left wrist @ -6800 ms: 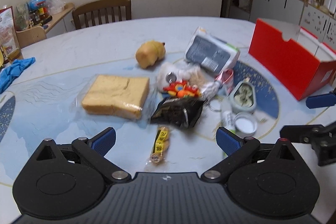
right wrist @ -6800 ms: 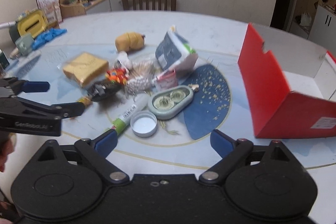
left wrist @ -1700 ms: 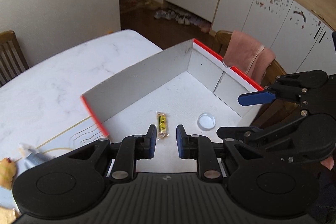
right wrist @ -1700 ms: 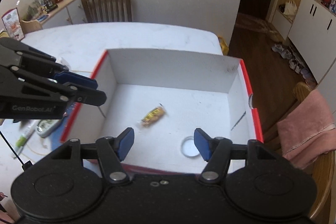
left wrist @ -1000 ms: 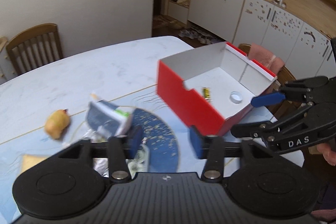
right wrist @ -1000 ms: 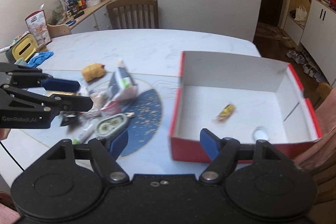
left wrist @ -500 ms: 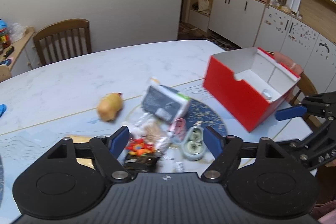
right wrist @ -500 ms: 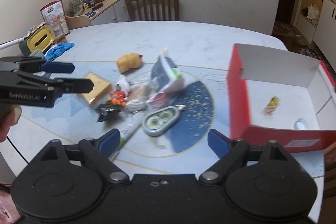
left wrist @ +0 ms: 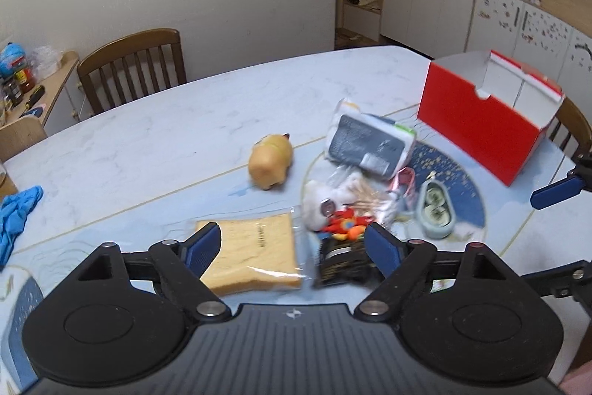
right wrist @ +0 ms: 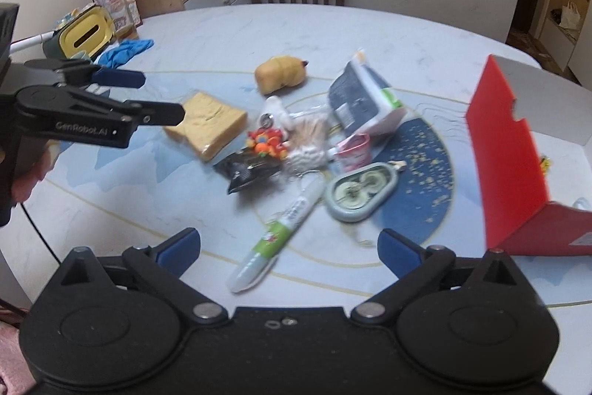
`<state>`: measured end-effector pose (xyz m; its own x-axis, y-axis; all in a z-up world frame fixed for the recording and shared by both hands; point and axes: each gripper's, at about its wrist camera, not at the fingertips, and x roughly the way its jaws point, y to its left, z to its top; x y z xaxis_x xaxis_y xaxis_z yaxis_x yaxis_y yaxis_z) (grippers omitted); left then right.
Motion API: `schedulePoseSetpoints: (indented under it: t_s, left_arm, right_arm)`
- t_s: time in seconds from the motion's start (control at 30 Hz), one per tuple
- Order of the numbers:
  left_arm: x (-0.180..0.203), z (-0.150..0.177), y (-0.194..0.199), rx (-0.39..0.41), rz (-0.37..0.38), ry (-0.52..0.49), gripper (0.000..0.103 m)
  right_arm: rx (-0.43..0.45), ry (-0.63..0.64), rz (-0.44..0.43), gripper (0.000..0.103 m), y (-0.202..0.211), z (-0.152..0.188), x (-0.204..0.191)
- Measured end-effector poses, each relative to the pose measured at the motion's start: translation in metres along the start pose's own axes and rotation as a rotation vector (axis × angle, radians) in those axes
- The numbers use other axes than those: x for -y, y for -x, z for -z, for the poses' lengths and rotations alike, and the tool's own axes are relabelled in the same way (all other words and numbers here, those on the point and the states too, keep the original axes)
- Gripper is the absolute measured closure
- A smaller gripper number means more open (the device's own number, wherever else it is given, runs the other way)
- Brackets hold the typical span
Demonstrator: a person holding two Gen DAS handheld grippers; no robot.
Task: Organize objects
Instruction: 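Withdraw both grippers from the box back over the table items, then grasp the bagged bread slice with the left gripper while the right gripper grasps the glue stick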
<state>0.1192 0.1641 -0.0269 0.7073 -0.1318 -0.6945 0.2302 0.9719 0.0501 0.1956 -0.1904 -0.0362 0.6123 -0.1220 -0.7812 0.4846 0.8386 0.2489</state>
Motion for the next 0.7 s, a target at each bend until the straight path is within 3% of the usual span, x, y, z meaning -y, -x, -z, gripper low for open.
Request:
schedulePoseSetpoints:
  t_s: [0.1,0.17,0.43,0.7]
  left_arm:
    - [-0.012,0.005,-0.010,-0.005,0.034,-0.060,0.013]
    - [-0.019,0.008,-0.018,-0.012,0.052,-0.115,0.000]
    - [-0.029,0.015,-0.050,-0.030,0.133,-0.424,0.000]
    - [-0.039,0.006,-0.088,-0.099,0.255,-0.581,0.000]
  right_arm:
    - [-0.023,-0.012,0.000,0.001,-0.010,-0.001,-0.005]
    - [-0.034,-0.017,0.003,0.001,-0.014,0.000,-0.008]
    - [-0.075,-0.017,0.018,0.001,-0.028,0.000,-0.017]
    - [-0.123,-0.038,0.036,0.001,-0.047,-0.002,-0.019]
